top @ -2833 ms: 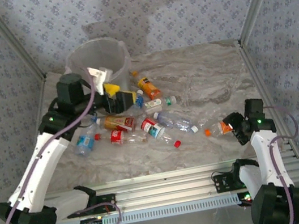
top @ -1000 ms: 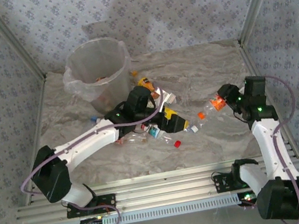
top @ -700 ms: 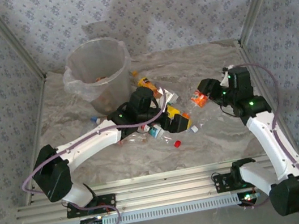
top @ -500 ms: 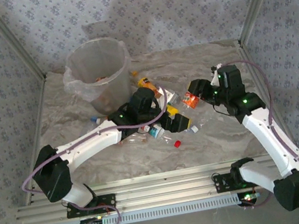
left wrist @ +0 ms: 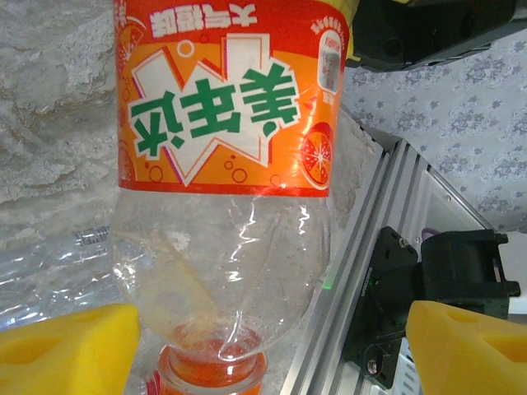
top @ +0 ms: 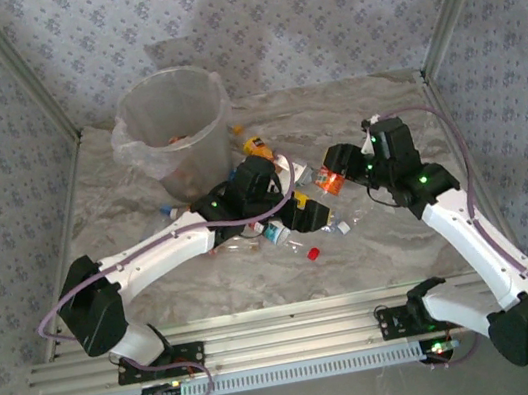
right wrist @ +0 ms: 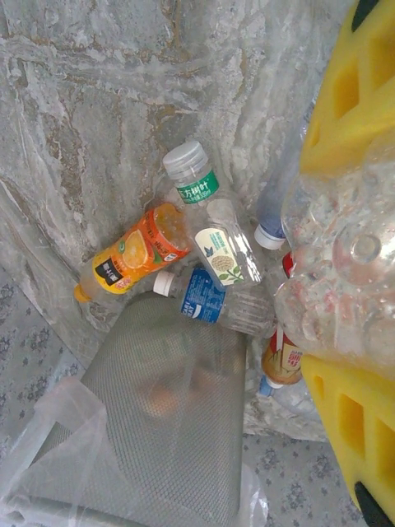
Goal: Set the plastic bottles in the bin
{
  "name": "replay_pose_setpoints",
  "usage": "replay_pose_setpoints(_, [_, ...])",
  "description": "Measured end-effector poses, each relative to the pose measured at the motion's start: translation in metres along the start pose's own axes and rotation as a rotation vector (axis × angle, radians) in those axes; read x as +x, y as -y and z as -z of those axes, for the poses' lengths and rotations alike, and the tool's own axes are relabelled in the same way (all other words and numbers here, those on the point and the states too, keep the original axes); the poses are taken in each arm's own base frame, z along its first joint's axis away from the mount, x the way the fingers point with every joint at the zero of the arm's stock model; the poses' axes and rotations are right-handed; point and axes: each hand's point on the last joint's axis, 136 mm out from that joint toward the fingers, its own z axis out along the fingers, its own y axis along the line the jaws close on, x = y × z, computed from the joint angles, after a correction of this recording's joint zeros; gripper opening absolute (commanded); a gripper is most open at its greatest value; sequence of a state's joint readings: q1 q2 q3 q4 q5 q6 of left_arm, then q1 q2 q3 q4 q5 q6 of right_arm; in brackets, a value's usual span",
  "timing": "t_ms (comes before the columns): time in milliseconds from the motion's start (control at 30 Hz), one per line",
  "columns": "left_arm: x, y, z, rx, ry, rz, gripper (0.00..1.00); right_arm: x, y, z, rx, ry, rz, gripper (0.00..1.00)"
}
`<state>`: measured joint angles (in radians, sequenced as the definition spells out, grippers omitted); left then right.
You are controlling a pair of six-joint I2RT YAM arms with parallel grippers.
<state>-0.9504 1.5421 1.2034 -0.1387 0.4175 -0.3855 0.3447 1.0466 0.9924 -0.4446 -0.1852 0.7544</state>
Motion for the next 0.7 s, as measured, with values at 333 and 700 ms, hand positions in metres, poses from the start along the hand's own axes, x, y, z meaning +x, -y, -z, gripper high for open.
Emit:
replay_pose_setpoints(333, [-0.013,0.0,0.005,-0.04,0.025,-0.048,0.84,0.018,0.005,0.002,0.047,-0.065,0.018,0.51])
replay_pose_setpoints(700, [-0.01,-0.001,0.007,-0.051,0.007,-0.058,0.85,0.022,-0.007,0.003,-0.014,-0.096,0.019,0.51])
